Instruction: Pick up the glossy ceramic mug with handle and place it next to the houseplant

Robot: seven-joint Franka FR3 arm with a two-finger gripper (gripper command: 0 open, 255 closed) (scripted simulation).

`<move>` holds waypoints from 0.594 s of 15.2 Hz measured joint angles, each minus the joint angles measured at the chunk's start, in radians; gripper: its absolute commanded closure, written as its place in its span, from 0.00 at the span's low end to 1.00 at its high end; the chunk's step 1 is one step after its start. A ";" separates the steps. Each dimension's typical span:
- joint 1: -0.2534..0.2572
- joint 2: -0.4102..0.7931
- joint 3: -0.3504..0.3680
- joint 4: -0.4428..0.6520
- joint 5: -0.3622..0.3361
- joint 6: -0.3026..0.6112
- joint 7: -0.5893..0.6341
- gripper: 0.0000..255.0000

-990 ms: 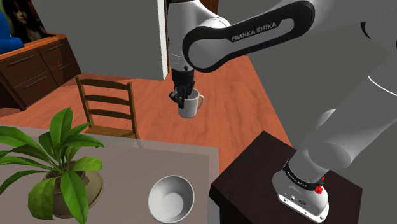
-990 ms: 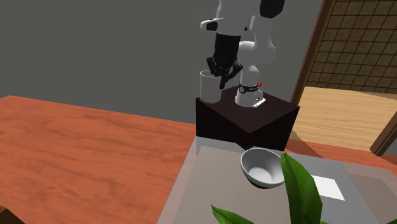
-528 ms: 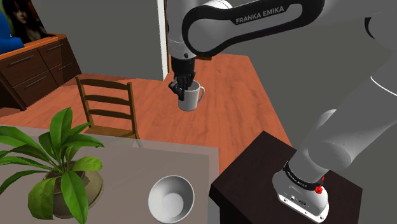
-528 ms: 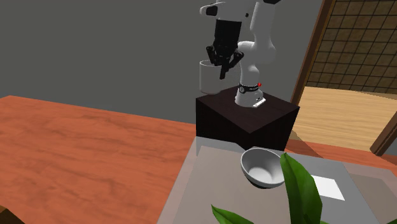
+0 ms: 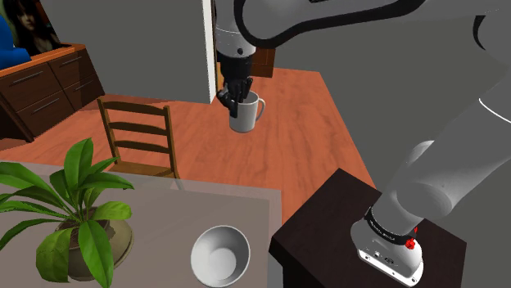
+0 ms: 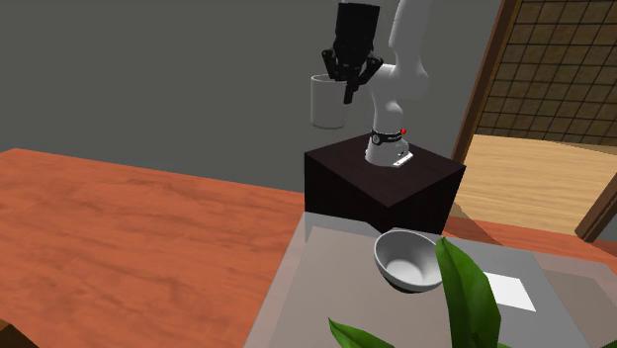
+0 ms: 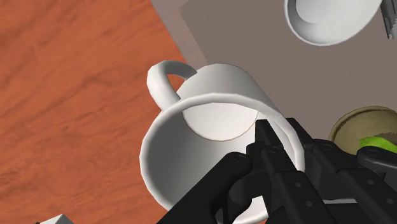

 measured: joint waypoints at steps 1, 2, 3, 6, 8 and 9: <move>0.000 0.001 0.000 0.013 0.000 -0.012 0.000 1.00; 0.000 -0.003 -0.001 0.023 0.001 -0.026 -0.002 1.00; -0.001 0.000 -0.001 0.040 0.000 -0.039 -0.002 1.00; -0.002 0.002 -0.003 0.081 -0.001 -0.079 -0.005 1.00; -0.003 0.003 -0.003 0.106 -0.001 -0.104 -0.006 1.00; -0.003 0.008 -0.003 0.126 -0.003 -0.118 -0.007 1.00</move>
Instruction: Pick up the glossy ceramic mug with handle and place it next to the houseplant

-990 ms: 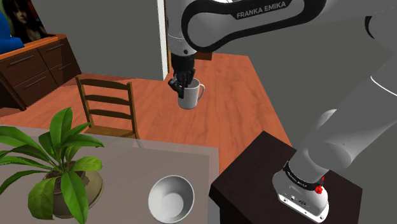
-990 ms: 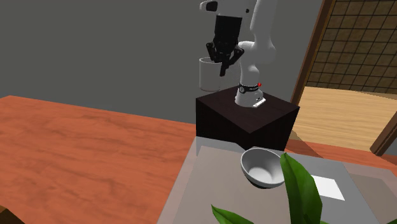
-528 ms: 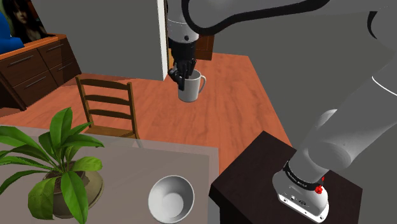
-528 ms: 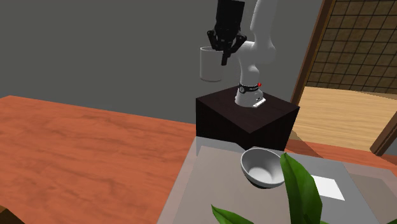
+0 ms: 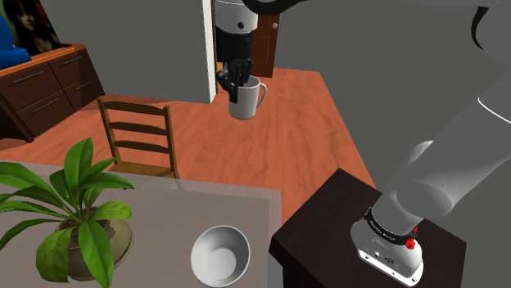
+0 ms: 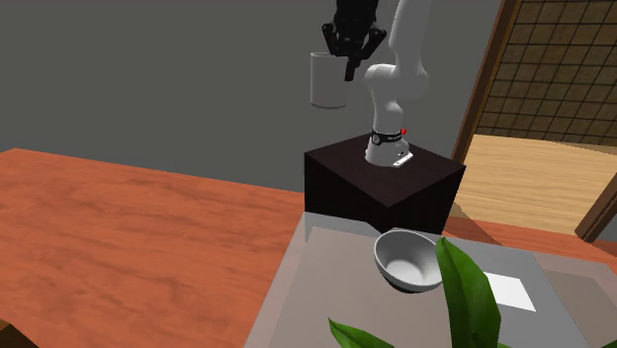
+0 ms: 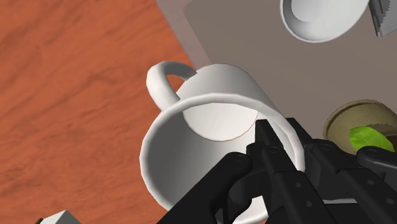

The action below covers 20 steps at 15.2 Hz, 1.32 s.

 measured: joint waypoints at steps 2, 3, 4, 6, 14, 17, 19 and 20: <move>0.000 0.002 0.001 0.032 -0.001 -0.030 0.001 1.00; 0.000 0.008 0.001 0.050 -0.003 -0.043 0.001 1.00; -0.001 0.009 0.001 0.067 -0.003 -0.059 0.001 1.00; -0.001 0.018 0.002 0.101 -0.006 -0.085 0.001 1.00; 0.054 0.193 0.084 0.333 -0.083 -0.168 0.135 1.00; 0.111 0.309 0.123 0.462 -0.144 -0.205 0.217 1.00; 0.167 0.414 0.142 0.588 -0.201 -0.244 0.272 1.00; 0.197 0.458 0.148 0.647 -0.226 -0.267 0.294 1.00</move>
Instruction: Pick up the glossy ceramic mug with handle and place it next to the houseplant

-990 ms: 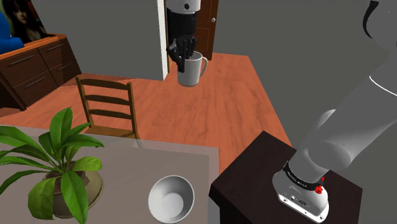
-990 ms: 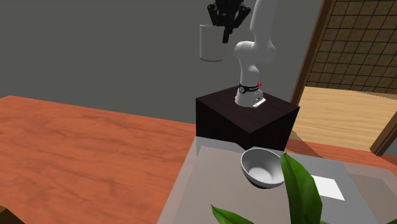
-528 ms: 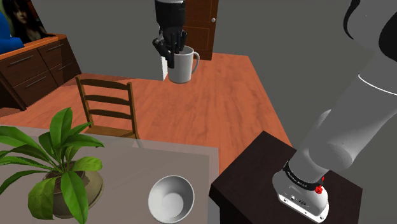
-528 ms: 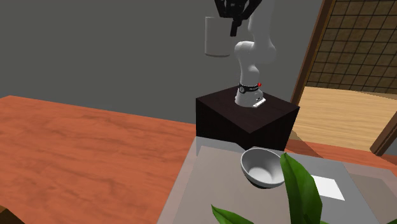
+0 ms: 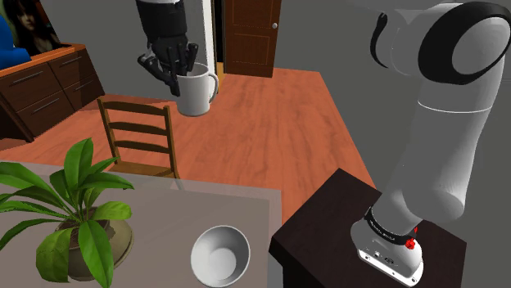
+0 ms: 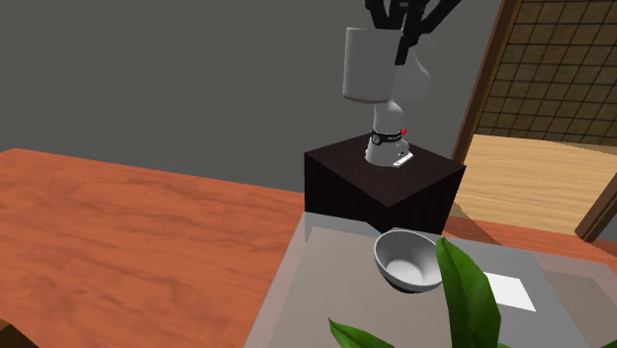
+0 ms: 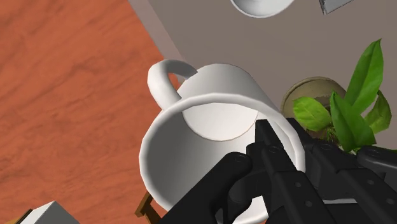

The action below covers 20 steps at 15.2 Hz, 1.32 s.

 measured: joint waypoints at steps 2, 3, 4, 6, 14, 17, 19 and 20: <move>0.036 0.054 0.003 0.068 -0.029 -0.022 0.023 1.00; 0.036 0.054 0.003 0.057 -0.029 -0.013 0.027 1.00; 0.032 0.049 0.003 0.038 -0.026 0.002 0.028 1.00; 0.022 0.038 0.003 -0.007 -0.020 0.036 0.031 1.00; -0.010 -0.006 0.002 -0.175 0.004 0.165 0.035 1.00; -0.017 -0.013 0.001 -0.223 0.007 0.207 0.038 1.00; -0.023 -0.021 0.000 -0.261 0.011 0.237 0.039 1.00; -0.024 -0.021 0.000 -0.276 0.011 0.252 0.040 1.00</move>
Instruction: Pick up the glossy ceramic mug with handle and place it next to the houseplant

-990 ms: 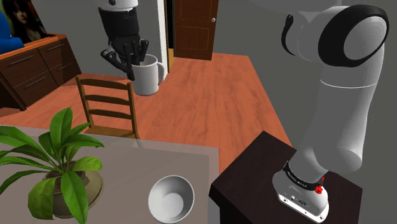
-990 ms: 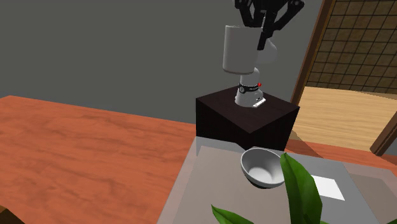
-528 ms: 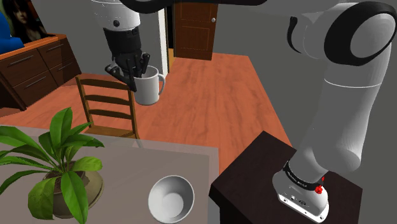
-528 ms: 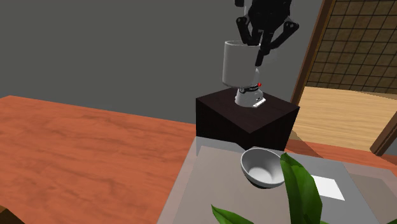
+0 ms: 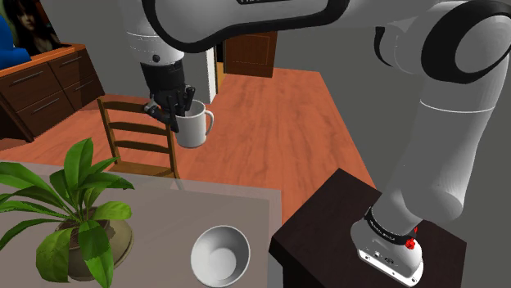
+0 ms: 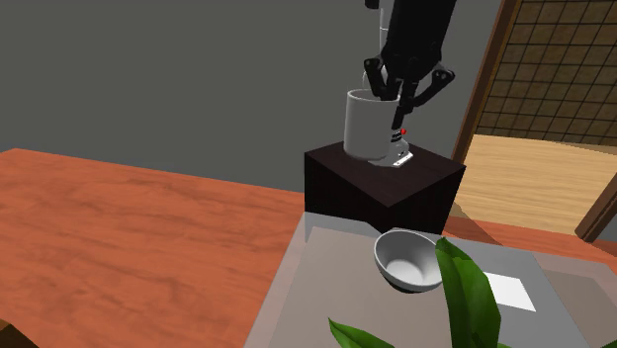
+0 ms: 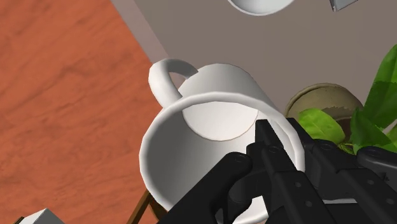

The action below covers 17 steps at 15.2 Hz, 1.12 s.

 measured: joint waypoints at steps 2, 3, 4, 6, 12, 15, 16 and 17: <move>-0.002 0.000 -0.001 -0.027 -0.001 0.027 0.003 1.00; -0.004 0.001 -0.002 -0.041 -0.001 0.041 0.004 1.00; -0.006 -0.003 -0.002 -0.059 0.000 0.056 0.005 1.00; -0.008 -0.003 -0.003 -0.085 -0.001 0.082 0.008 1.00; -0.014 0.002 -0.007 -0.162 -0.007 0.162 0.018 1.00; -0.014 0.007 -0.008 -0.194 -0.012 0.198 0.025 1.00; -0.015 0.008 -0.009 -0.205 -0.014 0.210 0.026 1.00; -0.016 0.008 -0.010 -0.217 -0.014 0.222 0.027 1.00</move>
